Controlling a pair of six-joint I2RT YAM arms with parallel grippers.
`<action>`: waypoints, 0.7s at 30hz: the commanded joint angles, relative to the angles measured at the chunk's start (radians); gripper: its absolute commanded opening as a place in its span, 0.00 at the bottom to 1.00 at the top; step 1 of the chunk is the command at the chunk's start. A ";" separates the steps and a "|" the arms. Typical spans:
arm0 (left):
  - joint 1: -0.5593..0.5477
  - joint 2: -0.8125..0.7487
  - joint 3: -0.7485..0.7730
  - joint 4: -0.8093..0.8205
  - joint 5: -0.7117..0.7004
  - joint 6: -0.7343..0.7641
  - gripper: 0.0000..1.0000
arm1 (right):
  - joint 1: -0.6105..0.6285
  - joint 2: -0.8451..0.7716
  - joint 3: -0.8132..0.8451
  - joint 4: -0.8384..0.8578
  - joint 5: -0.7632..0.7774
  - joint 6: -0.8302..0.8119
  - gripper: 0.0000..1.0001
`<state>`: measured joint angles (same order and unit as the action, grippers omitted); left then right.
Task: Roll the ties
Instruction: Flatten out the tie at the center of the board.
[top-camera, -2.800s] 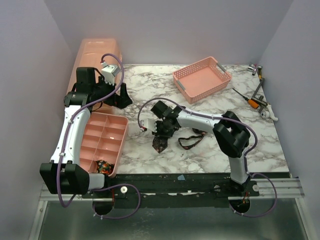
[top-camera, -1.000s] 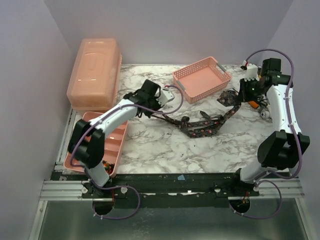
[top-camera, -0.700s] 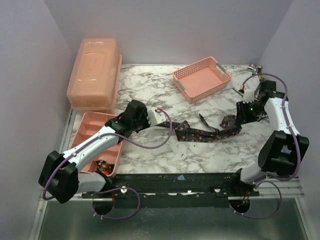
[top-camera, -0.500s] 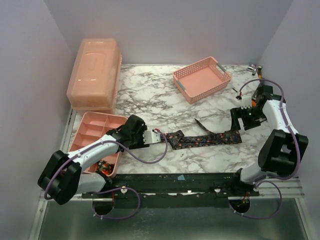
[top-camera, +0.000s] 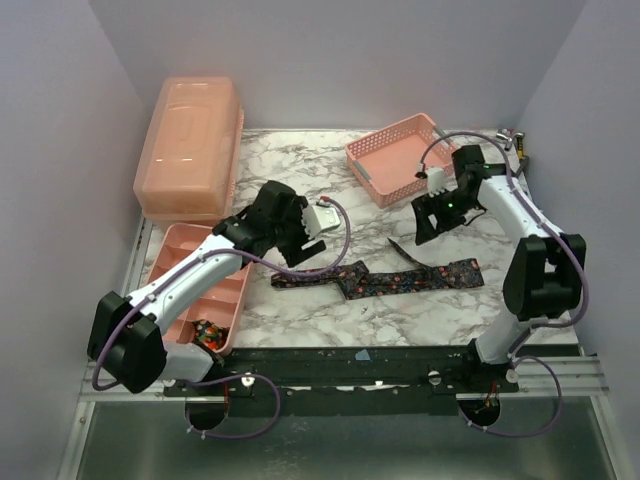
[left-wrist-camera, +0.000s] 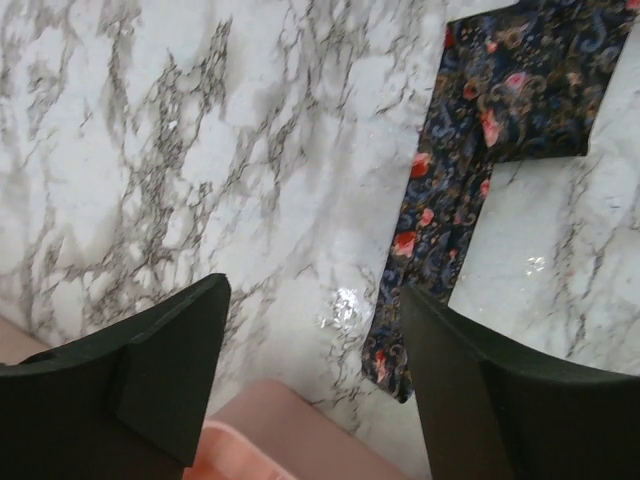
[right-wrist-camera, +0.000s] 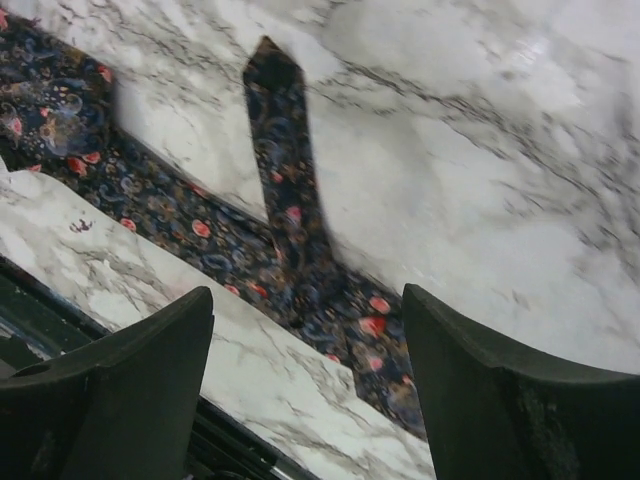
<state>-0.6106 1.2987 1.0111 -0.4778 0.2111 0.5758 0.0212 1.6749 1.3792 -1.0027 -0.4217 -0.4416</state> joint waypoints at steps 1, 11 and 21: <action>-0.027 0.081 0.070 -0.032 0.174 -0.187 0.80 | 0.074 0.086 -0.027 0.077 -0.025 0.078 0.77; -0.212 0.502 0.477 -0.107 0.114 -0.209 0.80 | 0.079 0.146 -0.147 0.117 0.019 0.140 0.53; -0.293 0.764 0.673 -0.286 0.018 -0.179 0.79 | 0.079 0.156 -0.258 0.190 0.059 0.158 0.51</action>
<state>-0.8818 1.9640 1.6077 -0.6296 0.2928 0.3920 0.1028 1.8290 1.1622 -0.8719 -0.4080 -0.2943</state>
